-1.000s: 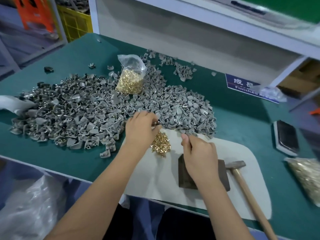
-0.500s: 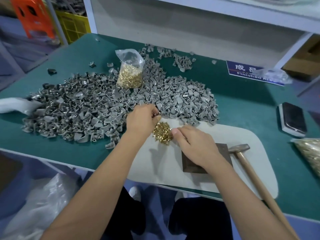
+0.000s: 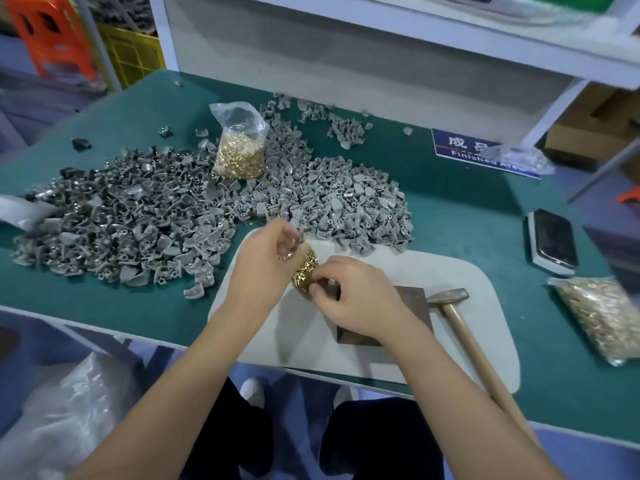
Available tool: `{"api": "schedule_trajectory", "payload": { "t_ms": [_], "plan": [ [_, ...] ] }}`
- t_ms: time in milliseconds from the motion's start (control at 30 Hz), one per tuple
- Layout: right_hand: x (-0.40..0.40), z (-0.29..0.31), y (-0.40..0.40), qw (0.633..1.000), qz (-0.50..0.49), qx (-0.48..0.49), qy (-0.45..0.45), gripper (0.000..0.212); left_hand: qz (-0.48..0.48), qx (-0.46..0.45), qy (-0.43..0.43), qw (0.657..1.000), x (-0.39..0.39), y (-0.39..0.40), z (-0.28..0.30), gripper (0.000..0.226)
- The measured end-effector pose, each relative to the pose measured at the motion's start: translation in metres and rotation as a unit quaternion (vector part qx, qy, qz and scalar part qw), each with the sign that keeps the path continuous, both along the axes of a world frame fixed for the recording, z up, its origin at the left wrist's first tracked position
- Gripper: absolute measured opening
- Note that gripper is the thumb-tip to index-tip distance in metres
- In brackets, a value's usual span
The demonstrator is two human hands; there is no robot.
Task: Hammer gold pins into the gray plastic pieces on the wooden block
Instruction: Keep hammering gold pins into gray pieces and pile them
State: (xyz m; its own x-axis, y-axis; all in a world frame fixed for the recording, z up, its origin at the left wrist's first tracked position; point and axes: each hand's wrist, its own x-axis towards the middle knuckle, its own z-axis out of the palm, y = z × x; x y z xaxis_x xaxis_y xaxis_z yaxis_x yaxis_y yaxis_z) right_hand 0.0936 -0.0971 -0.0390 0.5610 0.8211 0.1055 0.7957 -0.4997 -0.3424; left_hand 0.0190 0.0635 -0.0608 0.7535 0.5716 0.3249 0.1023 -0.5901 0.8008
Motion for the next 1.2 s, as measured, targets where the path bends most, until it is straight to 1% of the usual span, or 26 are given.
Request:
{"api": "schedule_trajectory", "payload": {
  "t_ms": [67, 200, 267, 400, 500, 667, 800, 900, 1000, 1100, 1200],
  "plan": [
    [0.002, -0.002, 0.0, 1.0, -0.008, -0.004, 0.001, 0.023, -0.01, -0.025, 0.0, 1.0, -0.019, -0.014, -0.014, 0.016],
    [0.006, -0.002, 0.003, 0.999, -0.017, -0.036, 0.036, 0.025, -0.023, -0.049, -0.033, 0.998, -0.038, -0.023, -0.028, 0.024],
    [0.006, -0.001, 0.006, 0.997, -0.028, -0.056, 0.048, 0.024, -0.027, -0.066, -0.049, 0.996, -0.037, -0.022, -0.027, 0.022],
    [0.002, 0.001, 0.016, 0.991, -0.076, -0.081, 0.074, 0.019, -0.012, -0.142, -0.071, 0.987, -0.036, -0.013, -0.025, 0.016],
    [-0.003, 0.003, 0.019, 0.99, -0.087, -0.075, 0.087, 0.018, -0.019, -0.151, -0.072, 0.986, -0.039, -0.01, -0.028, 0.02],
    [-0.011, 0.004, 0.02, 0.99, -0.103, -0.077, 0.057, 0.015, -0.023, -0.163, -0.09, 0.982, -0.04, -0.012, -0.027, 0.021],
    [-0.015, 0.002, 0.023, 0.989, -0.115, -0.091, 0.024, 0.015, -0.028, -0.188, -0.094, 0.977, -0.041, -0.011, -0.027, 0.015],
    [-0.017, 0.003, 0.026, 0.986, -0.113, -0.127, -0.001, 0.017, -0.031, -0.184, -0.085, 0.979, -0.04, -0.011, -0.028, 0.018],
    [-0.017, 0.004, 0.026, 0.984, -0.103, -0.144, -0.006, 0.019, -0.026, -0.167, -0.083, 0.982, -0.04, -0.014, -0.027, 0.02],
    [-0.016, 0.006, 0.022, 0.987, -0.11, -0.117, 0.016, 0.019, -0.024, -0.159, -0.087, 0.983, -0.04, -0.014, -0.025, 0.02],
    [-0.016, 0.005, 0.014, 0.989, -0.127, -0.032, 0.063, 0.018, -0.026, -0.157, -0.079, 0.984, -0.041, -0.015, -0.024, 0.019]
  ]
}}
